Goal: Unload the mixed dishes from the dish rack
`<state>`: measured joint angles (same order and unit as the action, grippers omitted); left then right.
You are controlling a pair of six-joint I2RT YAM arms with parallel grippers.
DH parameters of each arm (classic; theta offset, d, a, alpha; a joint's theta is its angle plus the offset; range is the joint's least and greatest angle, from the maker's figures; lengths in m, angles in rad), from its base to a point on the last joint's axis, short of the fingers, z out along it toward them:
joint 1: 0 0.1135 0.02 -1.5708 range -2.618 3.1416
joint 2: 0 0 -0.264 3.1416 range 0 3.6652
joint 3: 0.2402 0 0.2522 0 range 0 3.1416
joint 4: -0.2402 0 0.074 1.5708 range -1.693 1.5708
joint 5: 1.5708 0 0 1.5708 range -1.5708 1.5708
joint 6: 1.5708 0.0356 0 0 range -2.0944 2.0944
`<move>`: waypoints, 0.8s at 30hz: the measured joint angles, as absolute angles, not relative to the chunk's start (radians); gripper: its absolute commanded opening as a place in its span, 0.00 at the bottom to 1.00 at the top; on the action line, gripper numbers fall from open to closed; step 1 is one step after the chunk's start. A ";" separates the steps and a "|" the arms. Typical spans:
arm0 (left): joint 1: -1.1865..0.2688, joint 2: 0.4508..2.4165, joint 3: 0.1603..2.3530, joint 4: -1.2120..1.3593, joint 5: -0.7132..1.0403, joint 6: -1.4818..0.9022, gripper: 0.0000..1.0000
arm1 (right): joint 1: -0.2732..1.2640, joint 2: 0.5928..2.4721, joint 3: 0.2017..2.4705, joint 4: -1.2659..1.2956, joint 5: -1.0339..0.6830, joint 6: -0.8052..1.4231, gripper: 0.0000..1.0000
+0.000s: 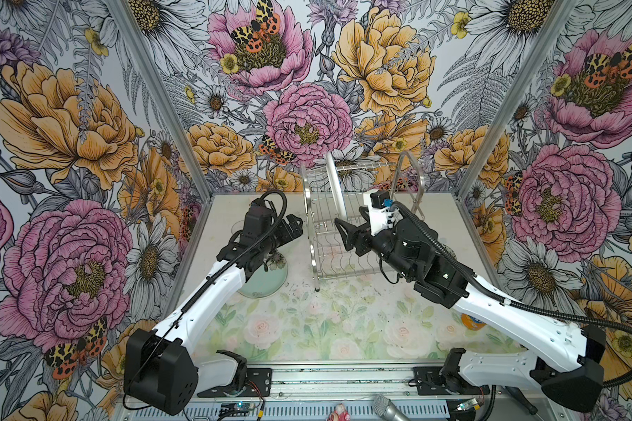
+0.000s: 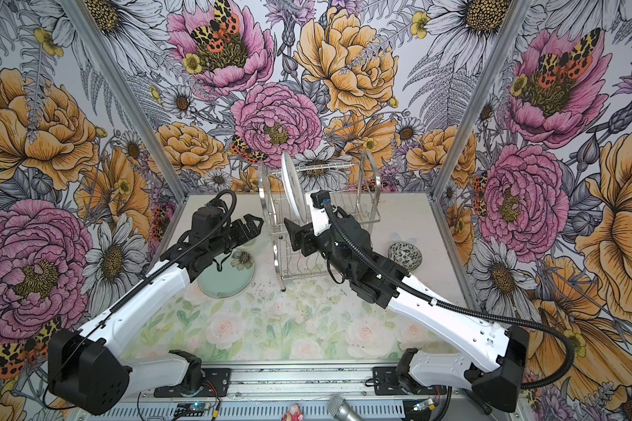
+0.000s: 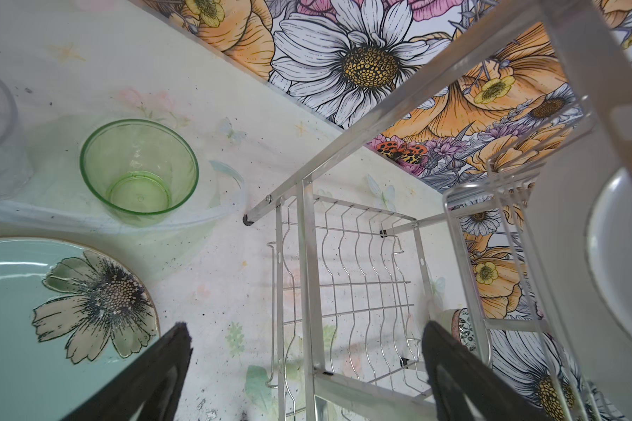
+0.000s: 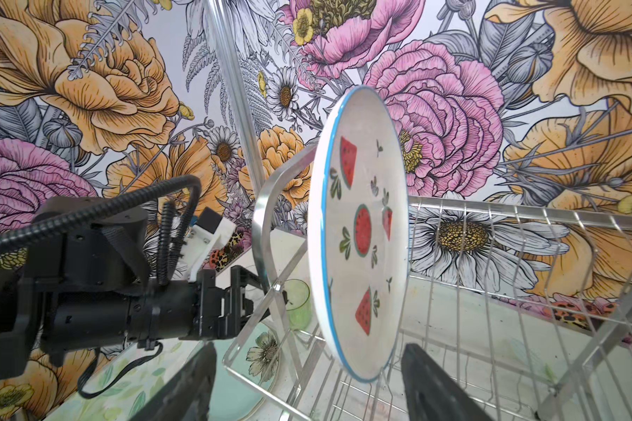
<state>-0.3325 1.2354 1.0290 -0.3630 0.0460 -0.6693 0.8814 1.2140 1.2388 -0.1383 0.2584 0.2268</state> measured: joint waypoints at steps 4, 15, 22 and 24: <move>-0.295 1.184 1.008 -0.370 0.053 -0.669 0.99 | 0.858 1.259 1.274 -0.138 0.262 0.218 0.78; -0.244 0.960 0.931 -0.400 0.086 -0.669 0.99 | 0.849 1.363 1.337 -0.139 0.268 0.190 0.65; -0.214 0.863 0.925 -0.408 0.110 -0.661 0.99 | 0.844 1.427 1.394 -0.138 0.291 0.157 0.54; -0.207 0.854 0.920 -0.411 0.123 -0.654 0.99 | 0.842 1.444 1.404 -0.139 0.300 0.150 0.51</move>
